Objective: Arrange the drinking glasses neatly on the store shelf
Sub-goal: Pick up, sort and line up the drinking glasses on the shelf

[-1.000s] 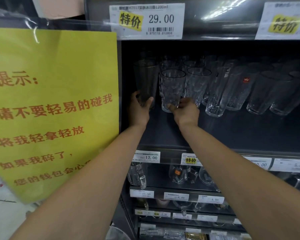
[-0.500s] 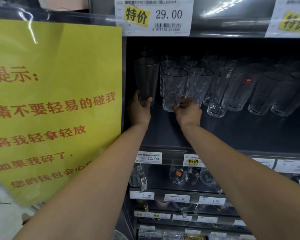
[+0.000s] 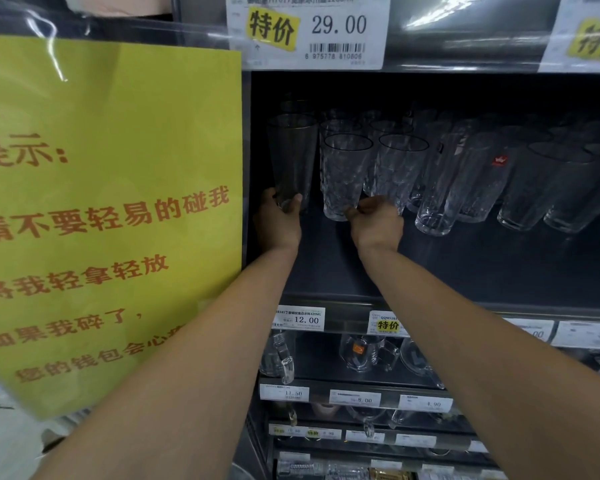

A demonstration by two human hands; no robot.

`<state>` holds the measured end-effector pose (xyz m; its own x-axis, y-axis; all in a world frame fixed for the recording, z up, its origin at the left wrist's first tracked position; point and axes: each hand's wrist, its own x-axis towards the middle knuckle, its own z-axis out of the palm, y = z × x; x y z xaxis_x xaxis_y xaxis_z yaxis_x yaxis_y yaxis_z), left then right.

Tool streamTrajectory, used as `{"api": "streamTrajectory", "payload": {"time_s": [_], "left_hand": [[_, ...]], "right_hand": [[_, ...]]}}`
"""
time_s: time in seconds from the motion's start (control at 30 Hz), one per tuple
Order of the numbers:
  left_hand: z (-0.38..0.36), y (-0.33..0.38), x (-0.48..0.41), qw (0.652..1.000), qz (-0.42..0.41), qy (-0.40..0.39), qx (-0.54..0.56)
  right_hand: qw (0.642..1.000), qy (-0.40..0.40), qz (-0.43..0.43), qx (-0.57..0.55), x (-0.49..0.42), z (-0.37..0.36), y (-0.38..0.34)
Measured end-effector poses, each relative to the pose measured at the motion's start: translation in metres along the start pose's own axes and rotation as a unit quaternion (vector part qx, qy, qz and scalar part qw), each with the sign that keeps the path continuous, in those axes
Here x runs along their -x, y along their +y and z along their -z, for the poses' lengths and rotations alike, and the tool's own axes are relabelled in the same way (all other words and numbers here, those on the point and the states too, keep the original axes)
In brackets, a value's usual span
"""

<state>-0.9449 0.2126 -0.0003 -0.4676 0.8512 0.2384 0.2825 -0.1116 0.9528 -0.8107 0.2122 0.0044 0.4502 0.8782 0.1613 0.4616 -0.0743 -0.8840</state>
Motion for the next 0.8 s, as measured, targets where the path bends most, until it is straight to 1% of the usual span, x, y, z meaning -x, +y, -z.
{"api": "streamTrajectory", "payload": {"time_s": [0.3, 0.8], "left_hand": [[-0.0006, 0.0011, -0.0009, 1.000, 0.007, 0.002, -0.023], [0.0002, 0.0018, -0.0002, 1.000, 0.009, 0.013, -0.016]], "right_hand": [[1.000, 0.007, -0.014, 0.014, 0.0011, 0.0010, -0.0034], [0.999, 0.015, -0.033, 0.014, 0.0011, 0.0004, -0.0049]]}}
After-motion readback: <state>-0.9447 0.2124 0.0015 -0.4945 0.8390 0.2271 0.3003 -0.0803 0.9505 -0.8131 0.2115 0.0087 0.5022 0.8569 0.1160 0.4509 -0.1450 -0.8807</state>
